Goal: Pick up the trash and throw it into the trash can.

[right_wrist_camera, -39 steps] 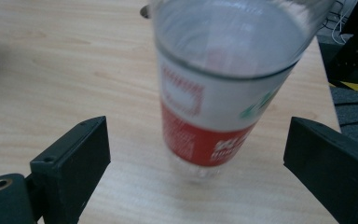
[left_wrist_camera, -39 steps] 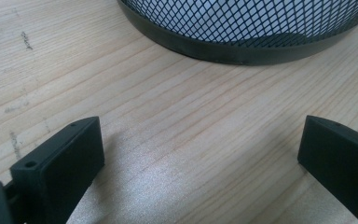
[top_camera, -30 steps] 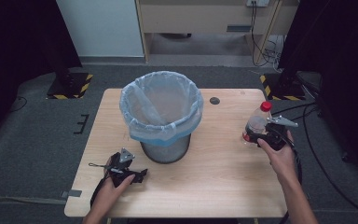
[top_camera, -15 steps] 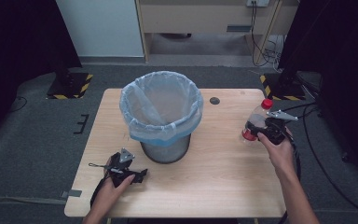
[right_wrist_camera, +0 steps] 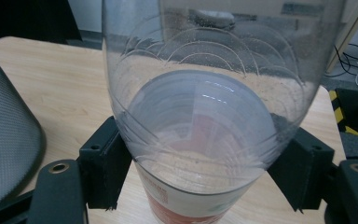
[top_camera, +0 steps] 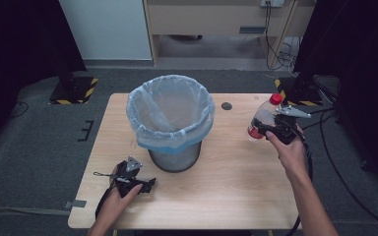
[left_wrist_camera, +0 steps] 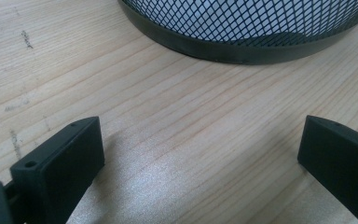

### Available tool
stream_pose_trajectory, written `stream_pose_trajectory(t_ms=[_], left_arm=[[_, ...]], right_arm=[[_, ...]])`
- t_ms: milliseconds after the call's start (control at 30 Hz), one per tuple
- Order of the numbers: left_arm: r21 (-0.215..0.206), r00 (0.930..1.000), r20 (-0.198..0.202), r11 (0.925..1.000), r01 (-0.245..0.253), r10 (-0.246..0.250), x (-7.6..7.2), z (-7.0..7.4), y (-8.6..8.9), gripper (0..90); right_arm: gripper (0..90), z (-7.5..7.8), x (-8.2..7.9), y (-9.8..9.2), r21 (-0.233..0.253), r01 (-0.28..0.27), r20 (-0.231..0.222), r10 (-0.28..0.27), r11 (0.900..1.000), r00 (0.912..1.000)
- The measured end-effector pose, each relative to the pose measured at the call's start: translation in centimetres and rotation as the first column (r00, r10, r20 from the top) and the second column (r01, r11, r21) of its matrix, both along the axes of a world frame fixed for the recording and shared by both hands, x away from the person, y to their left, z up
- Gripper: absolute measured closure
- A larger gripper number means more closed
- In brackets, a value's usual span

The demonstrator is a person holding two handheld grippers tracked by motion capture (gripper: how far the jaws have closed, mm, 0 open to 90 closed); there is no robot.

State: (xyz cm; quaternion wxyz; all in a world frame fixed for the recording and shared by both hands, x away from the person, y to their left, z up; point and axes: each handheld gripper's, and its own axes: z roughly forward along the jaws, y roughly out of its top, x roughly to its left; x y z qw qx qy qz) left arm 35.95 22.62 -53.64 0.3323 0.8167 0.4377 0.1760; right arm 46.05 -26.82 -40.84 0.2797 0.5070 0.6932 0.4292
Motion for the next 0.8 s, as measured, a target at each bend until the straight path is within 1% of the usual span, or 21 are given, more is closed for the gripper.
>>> stream_pose_trajectory(t_ms=[100,433,667,800], left_arm=[[0.0,1.0,0.0,1.0,0.0,0.0,0.0,0.0,0.0,0.0],[0.001,1.0,-0.001,1.0,0.0,0.0,0.0,0.0,0.0,0.0],[0.001,1.0,-0.001,1.0,0.0,0.0,-0.1,0.0,0.0,0.0],[0.001,1.0,-0.001,1.0,0.0,0.0,-0.1,0.0,0.0,0.0]], right_arm=[[28.0,0.9,0.3,0.8,0.011,-0.012,0.006,0.012,1.0,0.9999],[28.0,3.5,1.2,2.5,0.033,-0.034,0.027,0.033,0.999,0.9991],[28.0,5.3,1.3,4.0,0.022,-0.058,0.048,0.057,0.998,0.9972],[28.0,6.0,1.5,4.7,0.029,-0.065,0.056,0.063,0.997,0.9964]])
